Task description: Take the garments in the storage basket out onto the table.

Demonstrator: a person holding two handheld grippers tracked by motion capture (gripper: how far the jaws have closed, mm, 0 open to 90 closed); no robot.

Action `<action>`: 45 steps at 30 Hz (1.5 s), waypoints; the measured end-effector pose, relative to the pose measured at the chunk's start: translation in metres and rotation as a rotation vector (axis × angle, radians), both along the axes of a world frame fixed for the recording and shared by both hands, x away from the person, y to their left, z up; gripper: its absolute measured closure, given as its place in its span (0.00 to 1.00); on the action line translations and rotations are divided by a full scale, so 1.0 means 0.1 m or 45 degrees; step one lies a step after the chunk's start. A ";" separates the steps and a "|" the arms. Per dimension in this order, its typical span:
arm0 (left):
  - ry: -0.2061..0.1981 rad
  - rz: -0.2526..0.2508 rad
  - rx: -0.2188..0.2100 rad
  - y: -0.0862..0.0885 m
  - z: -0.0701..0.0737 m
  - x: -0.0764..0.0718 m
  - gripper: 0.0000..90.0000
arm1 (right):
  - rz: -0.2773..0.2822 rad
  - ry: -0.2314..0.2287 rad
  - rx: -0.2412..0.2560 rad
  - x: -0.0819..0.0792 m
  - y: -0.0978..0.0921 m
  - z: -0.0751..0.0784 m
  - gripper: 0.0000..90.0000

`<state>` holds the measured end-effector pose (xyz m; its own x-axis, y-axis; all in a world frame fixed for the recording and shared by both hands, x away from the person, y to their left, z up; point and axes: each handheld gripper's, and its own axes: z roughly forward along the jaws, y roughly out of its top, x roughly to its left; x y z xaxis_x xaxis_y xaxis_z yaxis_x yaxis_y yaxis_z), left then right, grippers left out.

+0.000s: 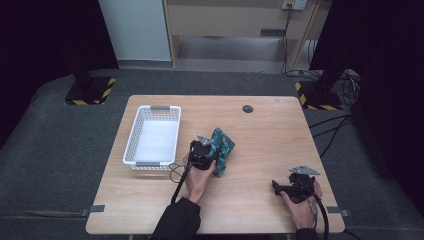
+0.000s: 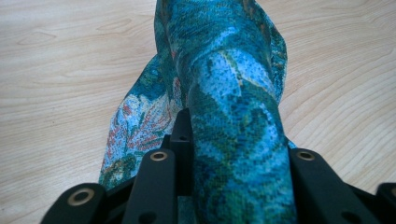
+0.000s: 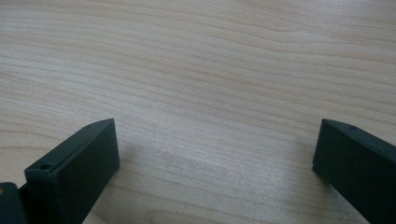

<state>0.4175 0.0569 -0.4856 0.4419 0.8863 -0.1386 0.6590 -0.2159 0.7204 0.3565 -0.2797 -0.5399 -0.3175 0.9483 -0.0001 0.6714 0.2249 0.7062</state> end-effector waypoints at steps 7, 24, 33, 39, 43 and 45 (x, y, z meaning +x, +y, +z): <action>0.013 0.001 0.001 0.01 -0.01 0.01 0.65 | 0.000 0.000 0.000 0.00 0.00 0.00 0.00; 0.027 -0.025 -0.030 0.02 -0.01 0.00 0.51 | 0.000 0.000 0.000 0.00 0.00 0.00 0.00; 0.031 -0.025 -0.037 0.03 -0.01 -0.01 0.47 | 0.000 0.000 0.000 0.00 0.00 0.00 0.00; 0.030 -0.026 -0.039 0.04 -0.01 -0.01 0.43 | 0.000 0.000 0.000 0.00 0.00 0.00 0.00; 0.032 -0.028 -0.044 0.04 -0.01 -0.01 0.38 | 0.000 0.000 0.000 0.00 0.00 0.00 0.00; 0.033 -0.028 -0.045 0.04 0.00 -0.02 0.36 | 0.000 0.000 0.000 0.00 0.00 0.00 0.00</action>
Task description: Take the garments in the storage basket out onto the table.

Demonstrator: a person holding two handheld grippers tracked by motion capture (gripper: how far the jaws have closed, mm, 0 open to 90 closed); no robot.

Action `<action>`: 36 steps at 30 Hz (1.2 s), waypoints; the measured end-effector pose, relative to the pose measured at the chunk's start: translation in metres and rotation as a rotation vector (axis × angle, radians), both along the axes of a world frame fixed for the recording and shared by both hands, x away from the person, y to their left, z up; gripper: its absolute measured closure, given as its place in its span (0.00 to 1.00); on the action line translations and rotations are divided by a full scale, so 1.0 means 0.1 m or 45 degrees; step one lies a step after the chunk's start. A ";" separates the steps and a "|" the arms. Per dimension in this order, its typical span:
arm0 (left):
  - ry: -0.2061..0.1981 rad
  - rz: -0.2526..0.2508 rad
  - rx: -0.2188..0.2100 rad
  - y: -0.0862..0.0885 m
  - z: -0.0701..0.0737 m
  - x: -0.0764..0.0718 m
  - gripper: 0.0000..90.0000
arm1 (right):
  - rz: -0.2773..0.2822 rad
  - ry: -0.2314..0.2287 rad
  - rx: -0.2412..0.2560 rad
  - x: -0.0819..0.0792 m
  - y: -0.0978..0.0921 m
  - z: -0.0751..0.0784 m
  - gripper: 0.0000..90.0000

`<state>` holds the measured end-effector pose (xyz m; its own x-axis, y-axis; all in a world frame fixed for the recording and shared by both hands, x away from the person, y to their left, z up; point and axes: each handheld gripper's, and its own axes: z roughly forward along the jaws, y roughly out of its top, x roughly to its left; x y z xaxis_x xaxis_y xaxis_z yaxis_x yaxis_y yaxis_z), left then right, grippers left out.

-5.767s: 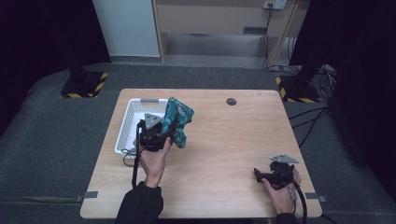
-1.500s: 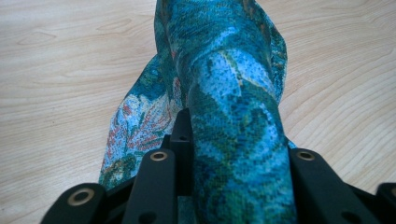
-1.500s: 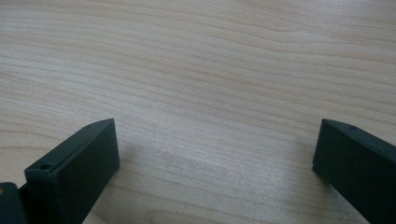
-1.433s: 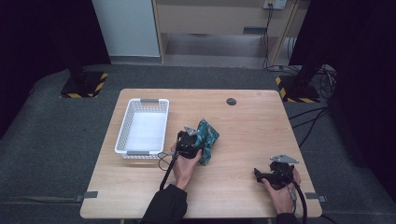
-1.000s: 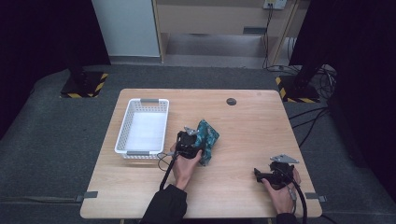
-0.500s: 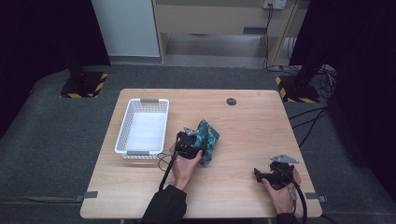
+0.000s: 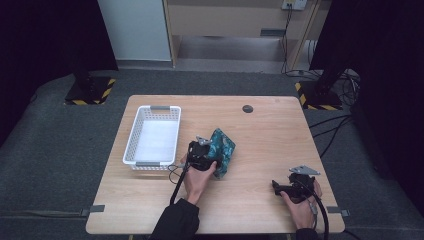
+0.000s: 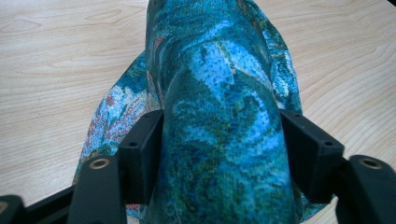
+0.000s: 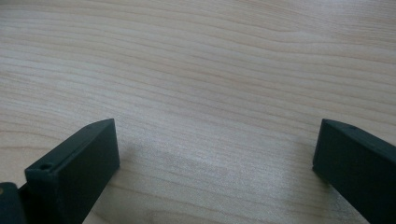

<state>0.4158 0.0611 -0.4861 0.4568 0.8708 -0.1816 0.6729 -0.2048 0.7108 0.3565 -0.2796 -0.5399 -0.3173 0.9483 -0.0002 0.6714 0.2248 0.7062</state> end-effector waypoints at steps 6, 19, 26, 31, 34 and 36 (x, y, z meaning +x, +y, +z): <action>-0.003 0.000 -0.012 0.00 0.01 -0.01 0.33 | 0.000 0.000 0.000 0.00 0.00 0.00 0.00; 0.016 -0.010 -0.028 0.01 -0.01 -0.02 0.26 | 0.000 0.000 0.000 0.00 0.00 0.00 0.00; 0.009 -0.016 -0.042 0.02 0.01 -0.04 0.23 | 0.000 0.000 0.000 0.00 0.00 0.00 0.00; 0.003 -0.013 -0.045 0.04 0.02 -0.05 0.21 | 0.000 0.000 0.000 0.00 0.00 0.00 0.00; -0.002 -0.009 -0.045 0.05 0.02 -0.06 0.20 | 0.000 0.000 0.000 0.00 0.00 0.00 0.00; -0.002 -0.007 -0.045 0.06 0.03 -0.07 0.20 | 0.000 0.000 0.000 0.00 0.00 0.00 0.00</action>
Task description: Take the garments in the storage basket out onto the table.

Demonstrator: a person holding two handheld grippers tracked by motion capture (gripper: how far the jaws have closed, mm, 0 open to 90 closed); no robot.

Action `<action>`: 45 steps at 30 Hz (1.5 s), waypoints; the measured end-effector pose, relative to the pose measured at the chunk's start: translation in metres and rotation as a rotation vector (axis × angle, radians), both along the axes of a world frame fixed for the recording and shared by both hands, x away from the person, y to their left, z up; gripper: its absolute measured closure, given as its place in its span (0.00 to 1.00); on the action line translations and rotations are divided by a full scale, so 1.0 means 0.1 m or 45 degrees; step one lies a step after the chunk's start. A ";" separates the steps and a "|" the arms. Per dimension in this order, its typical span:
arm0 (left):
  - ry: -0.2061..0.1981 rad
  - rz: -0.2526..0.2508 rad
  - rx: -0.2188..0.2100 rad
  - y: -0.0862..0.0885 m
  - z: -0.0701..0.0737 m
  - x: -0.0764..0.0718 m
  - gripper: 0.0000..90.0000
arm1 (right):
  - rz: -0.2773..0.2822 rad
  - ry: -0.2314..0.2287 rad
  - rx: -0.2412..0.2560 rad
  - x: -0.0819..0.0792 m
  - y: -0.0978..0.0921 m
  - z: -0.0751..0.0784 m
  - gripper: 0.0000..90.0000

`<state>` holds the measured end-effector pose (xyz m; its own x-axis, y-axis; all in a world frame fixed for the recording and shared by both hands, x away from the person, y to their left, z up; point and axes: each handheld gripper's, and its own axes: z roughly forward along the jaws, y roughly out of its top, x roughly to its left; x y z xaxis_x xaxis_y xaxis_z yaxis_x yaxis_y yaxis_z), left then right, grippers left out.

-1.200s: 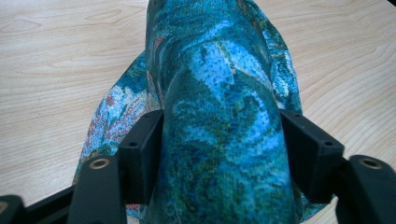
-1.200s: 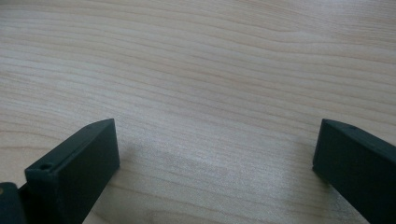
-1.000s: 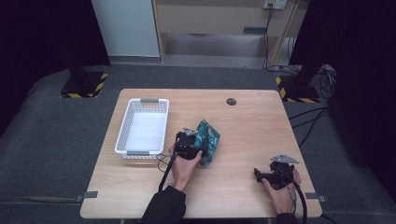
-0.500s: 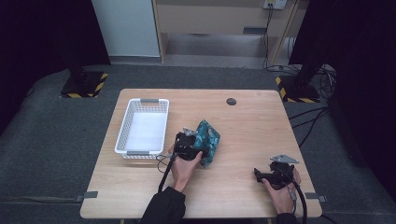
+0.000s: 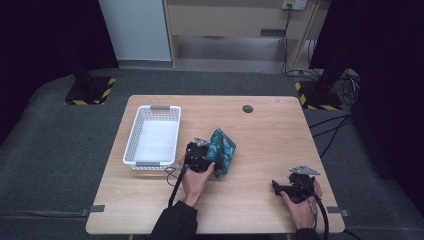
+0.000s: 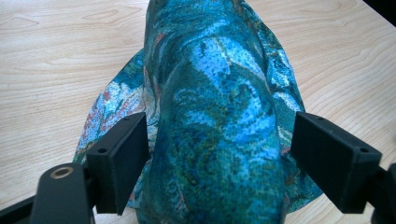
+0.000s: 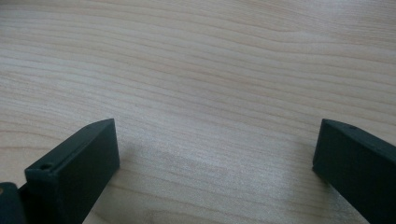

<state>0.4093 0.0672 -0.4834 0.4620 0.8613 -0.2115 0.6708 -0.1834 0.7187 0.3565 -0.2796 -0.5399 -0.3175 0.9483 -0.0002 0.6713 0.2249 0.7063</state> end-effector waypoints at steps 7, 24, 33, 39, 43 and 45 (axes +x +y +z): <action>-0.024 0.005 -0.015 0.03 0.03 -0.03 0.19 | 0.000 0.000 0.000 0.00 0.00 0.00 0.00; -0.091 0.003 -0.064 0.09 0.13 -0.12 0.19 | 0.000 0.000 -0.001 0.00 0.00 0.00 0.00; -0.127 0.008 -0.082 0.12 0.18 -0.17 0.19 | 0.000 0.000 0.000 0.00 0.00 0.00 0.00; -0.145 0.012 -0.086 0.14 0.19 -0.20 0.19 | 0.000 0.000 0.000 0.00 0.00 0.00 0.00; -0.160 0.015 -0.090 0.15 0.20 -0.21 0.19 | 0.000 0.000 0.000 0.00 0.00 0.00 0.00; -0.174 0.017 -0.080 0.15 0.21 -0.23 0.19 | 0.000 0.000 0.000 0.00 0.00 0.00 0.00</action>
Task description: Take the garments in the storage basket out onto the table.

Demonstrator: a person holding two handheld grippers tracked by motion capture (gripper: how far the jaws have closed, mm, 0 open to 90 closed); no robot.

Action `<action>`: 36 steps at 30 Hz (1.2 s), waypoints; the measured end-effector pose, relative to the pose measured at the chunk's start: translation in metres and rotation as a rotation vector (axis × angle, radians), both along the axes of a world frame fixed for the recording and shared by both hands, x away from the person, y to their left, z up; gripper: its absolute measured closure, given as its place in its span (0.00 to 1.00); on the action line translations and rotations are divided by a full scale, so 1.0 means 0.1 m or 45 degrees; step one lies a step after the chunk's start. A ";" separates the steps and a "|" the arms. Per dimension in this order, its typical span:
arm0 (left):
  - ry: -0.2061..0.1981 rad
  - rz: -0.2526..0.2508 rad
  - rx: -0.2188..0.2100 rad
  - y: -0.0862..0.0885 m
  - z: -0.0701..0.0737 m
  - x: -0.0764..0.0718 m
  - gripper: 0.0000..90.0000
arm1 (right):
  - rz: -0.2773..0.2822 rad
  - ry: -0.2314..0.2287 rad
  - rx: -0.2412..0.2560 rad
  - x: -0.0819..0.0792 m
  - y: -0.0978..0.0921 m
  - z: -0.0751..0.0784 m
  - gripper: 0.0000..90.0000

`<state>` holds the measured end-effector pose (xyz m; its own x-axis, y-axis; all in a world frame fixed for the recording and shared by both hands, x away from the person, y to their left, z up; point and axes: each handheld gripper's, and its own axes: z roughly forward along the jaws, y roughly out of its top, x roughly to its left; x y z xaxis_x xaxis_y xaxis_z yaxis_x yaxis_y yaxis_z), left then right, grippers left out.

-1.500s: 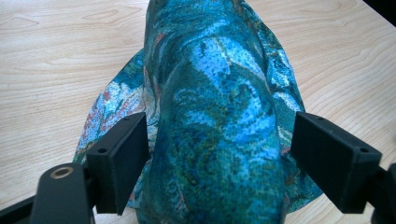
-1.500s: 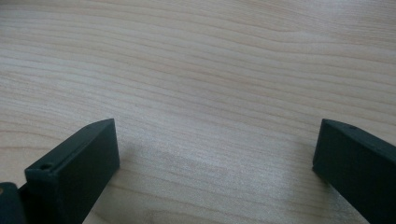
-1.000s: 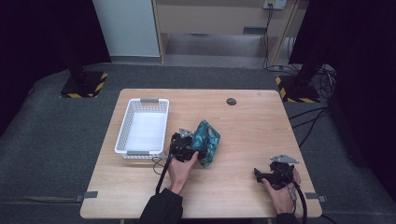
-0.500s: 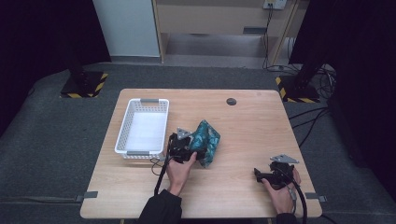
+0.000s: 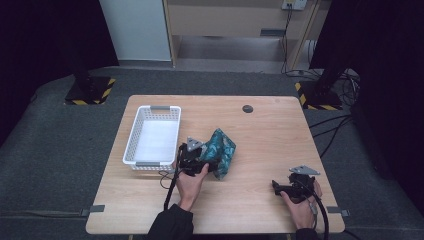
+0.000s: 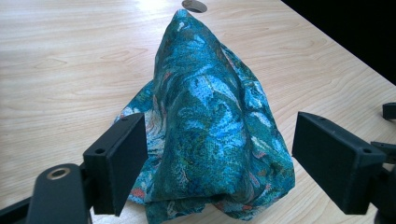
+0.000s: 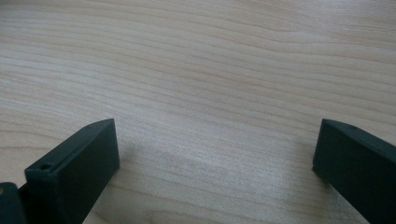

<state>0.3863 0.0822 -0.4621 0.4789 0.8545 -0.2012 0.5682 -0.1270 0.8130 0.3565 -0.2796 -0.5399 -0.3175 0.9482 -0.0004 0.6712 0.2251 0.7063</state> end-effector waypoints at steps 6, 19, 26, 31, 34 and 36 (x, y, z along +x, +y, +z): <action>-0.057 0.011 -0.005 0.02 0.03 -0.05 0.19 | 0.000 0.000 0.000 0.00 0.00 0.00 0.00; -0.168 0.038 -0.044 0.09 0.09 -0.16 0.19 | 0.000 0.000 0.000 0.00 0.00 0.00 0.00; -0.193 0.045 -0.046 0.13 0.08 -0.20 0.19 | 0.000 0.000 0.000 0.00 0.00 0.00 0.00; -0.203 0.054 -0.044 0.15 0.07 -0.23 0.17 | 0.000 0.000 0.000 0.00 0.00 0.00 0.00; -0.209 0.058 -0.048 0.17 0.06 -0.25 0.16 | 0.000 0.000 0.000 0.00 0.00 0.00 0.00; -0.212 0.061 -0.051 0.19 0.04 -0.27 0.16 | 0.000 0.000 0.000 0.00 0.00 0.00 0.00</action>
